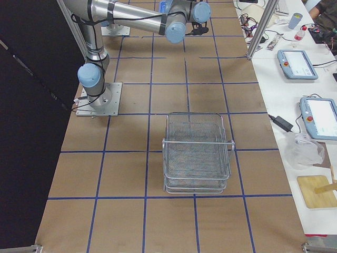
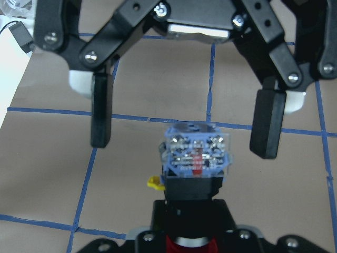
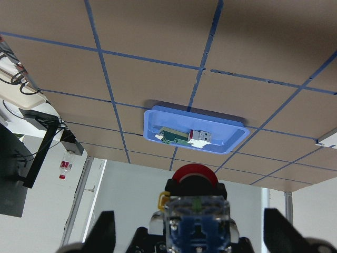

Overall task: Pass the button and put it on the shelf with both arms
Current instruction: 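Close the right gripper on the button beside the left gripper, then open the left gripper and pull it back while the right gripper carries the button away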

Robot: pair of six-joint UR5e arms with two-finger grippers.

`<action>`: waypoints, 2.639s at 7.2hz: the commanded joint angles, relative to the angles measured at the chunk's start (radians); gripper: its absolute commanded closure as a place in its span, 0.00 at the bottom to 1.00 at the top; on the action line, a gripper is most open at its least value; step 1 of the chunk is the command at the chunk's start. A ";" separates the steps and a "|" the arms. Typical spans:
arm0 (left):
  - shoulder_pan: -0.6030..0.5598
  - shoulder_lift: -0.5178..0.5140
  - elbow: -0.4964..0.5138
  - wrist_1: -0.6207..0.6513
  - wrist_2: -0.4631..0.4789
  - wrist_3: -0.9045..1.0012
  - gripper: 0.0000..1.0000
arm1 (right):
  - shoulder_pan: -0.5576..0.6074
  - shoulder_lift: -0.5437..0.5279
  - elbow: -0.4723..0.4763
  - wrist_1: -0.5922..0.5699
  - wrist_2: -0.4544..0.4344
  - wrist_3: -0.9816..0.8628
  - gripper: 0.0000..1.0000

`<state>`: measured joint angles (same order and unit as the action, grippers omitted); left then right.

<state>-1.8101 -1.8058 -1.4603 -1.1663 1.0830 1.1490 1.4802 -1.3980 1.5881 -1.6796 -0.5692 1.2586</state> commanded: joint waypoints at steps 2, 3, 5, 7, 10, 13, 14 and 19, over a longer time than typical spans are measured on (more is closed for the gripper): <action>0.002 0.000 0.000 0.002 0.000 -0.002 1.00 | 0.000 0.007 0.001 -0.008 0.008 0.019 0.04; 0.002 -0.003 0.000 0.002 0.000 -0.002 1.00 | 0.000 0.008 0.001 -0.008 0.009 0.019 0.04; 0.002 -0.001 0.000 0.004 0.000 -0.002 1.00 | 0.002 0.007 0.006 -0.008 0.014 0.018 0.38; 0.002 -0.003 0.001 0.004 0.000 -0.002 1.00 | 0.002 0.010 0.007 -0.006 0.017 0.018 0.87; 0.002 -0.003 0.002 0.004 0.000 -0.006 1.00 | 0.000 0.007 0.006 0.006 0.015 0.018 1.00; 0.002 0.000 0.000 -0.001 0.014 -0.026 0.00 | -0.003 0.005 0.003 0.004 0.014 0.018 1.00; 0.003 0.014 0.001 -0.007 0.015 -0.026 0.00 | -0.008 0.005 0.001 0.006 0.014 0.018 1.00; 0.148 0.103 0.031 -0.280 0.144 -0.055 0.00 | -0.089 -0.004 -0.033 -0.008 -0.160 -0.136 1.00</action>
<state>-1.7262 -1.7411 -1.4454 -1.3077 1.1715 1.1037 1.4157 -1.3950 1.5726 -1.6876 -0.6466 1.2144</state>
